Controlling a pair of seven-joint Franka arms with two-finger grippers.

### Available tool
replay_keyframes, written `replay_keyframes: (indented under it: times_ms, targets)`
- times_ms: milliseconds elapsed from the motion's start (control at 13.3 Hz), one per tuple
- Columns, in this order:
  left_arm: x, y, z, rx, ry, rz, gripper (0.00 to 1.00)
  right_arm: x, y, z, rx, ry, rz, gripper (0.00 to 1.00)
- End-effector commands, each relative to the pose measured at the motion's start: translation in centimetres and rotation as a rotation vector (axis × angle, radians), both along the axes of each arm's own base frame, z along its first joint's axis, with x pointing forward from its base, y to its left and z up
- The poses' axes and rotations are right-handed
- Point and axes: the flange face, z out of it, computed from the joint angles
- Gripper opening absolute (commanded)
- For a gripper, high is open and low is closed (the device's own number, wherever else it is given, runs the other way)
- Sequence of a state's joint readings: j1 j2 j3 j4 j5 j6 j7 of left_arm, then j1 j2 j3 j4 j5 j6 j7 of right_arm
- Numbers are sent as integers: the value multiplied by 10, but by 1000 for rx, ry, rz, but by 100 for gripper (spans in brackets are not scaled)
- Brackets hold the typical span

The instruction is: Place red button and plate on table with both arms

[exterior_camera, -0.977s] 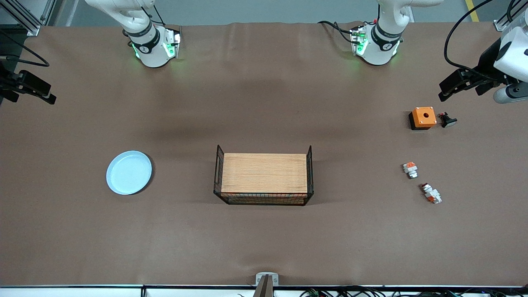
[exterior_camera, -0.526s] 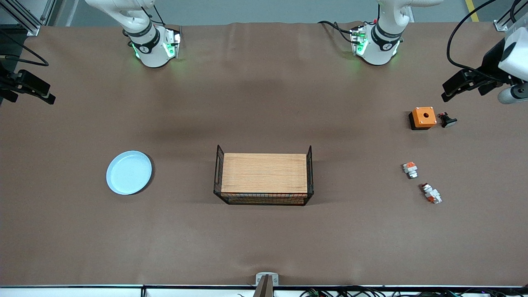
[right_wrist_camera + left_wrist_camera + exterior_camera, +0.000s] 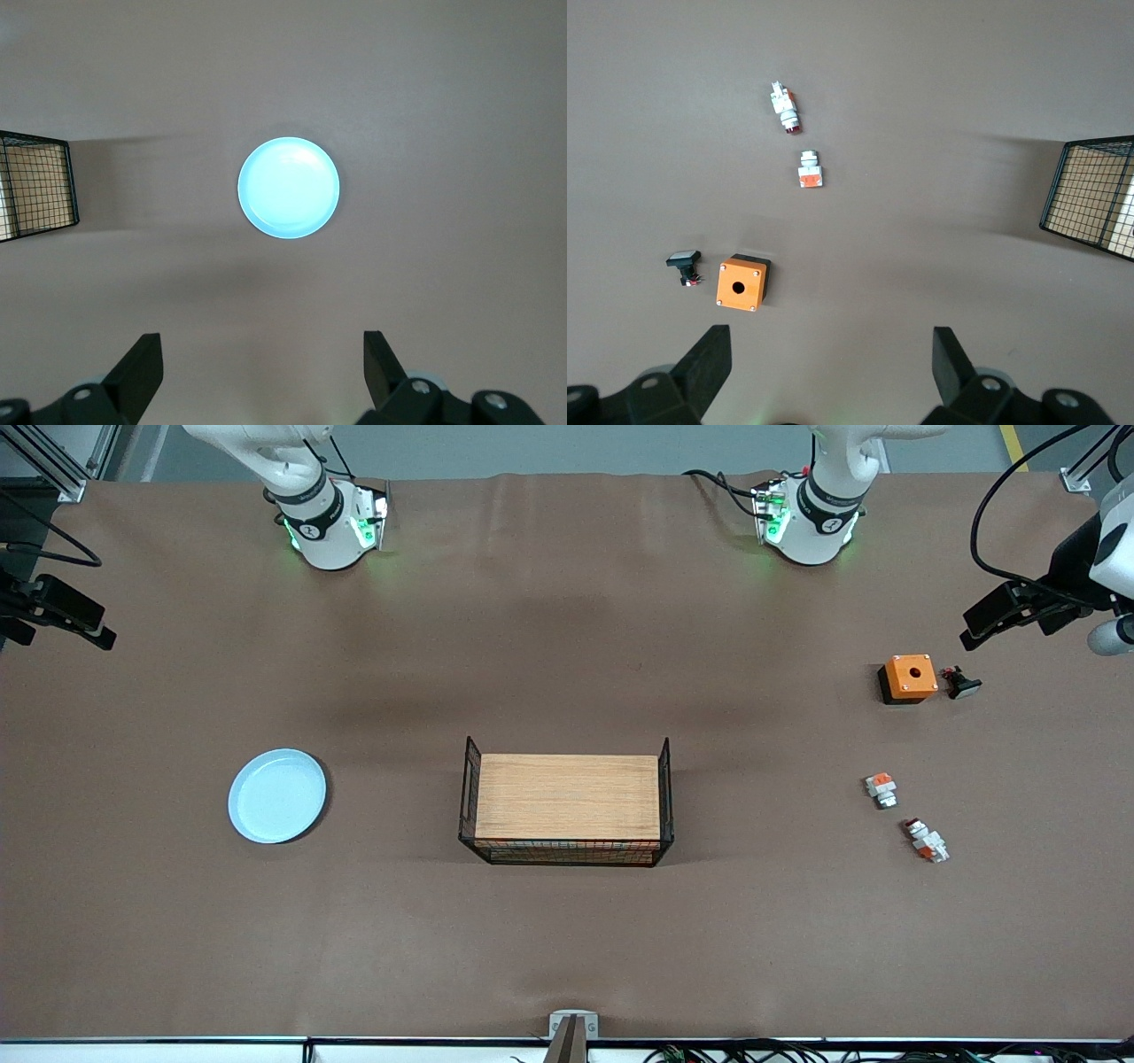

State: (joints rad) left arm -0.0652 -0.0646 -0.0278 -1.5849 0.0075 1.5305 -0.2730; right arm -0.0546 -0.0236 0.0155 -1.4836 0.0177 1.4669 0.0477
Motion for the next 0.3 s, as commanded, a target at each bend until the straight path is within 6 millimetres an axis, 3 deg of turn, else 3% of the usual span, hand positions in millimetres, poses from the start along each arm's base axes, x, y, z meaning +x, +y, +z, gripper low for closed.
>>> replay_keyframes:
  times_ms: [0, 225]
  targets:
    - [-1, -8, 13, -2, -25, -31, 100, -5, -2, 6, 7, -12, 5, 100]
    - [-4, -12, 14, -1, -17, -36, 100, -5, -2, 6, 7, -12, 10, 100]
